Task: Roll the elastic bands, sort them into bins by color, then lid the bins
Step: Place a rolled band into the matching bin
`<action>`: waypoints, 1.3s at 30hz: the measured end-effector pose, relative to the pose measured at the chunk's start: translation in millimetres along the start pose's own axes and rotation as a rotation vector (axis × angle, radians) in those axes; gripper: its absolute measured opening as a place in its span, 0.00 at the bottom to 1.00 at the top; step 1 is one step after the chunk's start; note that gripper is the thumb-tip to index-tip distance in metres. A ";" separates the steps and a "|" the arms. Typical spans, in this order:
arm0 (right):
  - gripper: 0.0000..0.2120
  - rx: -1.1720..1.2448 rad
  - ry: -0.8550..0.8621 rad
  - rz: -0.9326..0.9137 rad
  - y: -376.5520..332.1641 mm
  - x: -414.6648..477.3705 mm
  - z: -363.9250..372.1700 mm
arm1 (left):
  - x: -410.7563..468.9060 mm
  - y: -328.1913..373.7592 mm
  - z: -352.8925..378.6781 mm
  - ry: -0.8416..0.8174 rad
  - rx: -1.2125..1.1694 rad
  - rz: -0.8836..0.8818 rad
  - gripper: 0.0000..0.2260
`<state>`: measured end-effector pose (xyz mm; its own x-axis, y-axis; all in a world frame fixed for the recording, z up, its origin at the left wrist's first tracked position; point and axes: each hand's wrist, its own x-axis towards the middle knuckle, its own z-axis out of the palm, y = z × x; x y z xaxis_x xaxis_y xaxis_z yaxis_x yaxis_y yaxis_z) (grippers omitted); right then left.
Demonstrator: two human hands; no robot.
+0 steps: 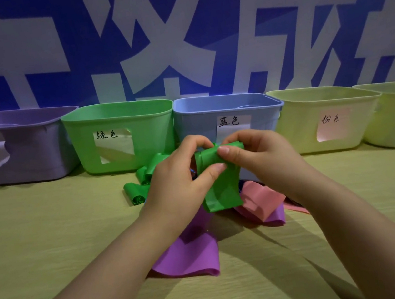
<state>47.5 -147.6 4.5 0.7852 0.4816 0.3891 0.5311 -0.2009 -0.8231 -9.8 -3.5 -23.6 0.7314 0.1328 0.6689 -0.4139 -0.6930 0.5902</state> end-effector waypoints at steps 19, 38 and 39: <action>0.13 0.049 0.026 -0.138 3.8 2.4 1.6 | 5.0 -4.5 -1.4 0.061 -0.054 -0.015 0.09; 0.11 0.043 0.003 -0.089 -0.2 -1.3 4.1 | 4.6 -2.3 -3.6 0.123 0.024 0.026 0.09; 0.11 0.045 0.014 -0.098 -0.4 -0.8 4.4 | 4.7 -2.7 -3.2 0.122 0.010 0.024 0.10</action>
<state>45.2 -144.2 2.7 0.7345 0.4855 0.4742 0.5912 -0.1146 -0.7983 -7.0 1.3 -20.5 0.6496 0.2006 0.7333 -0.4247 -0.7043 0.5689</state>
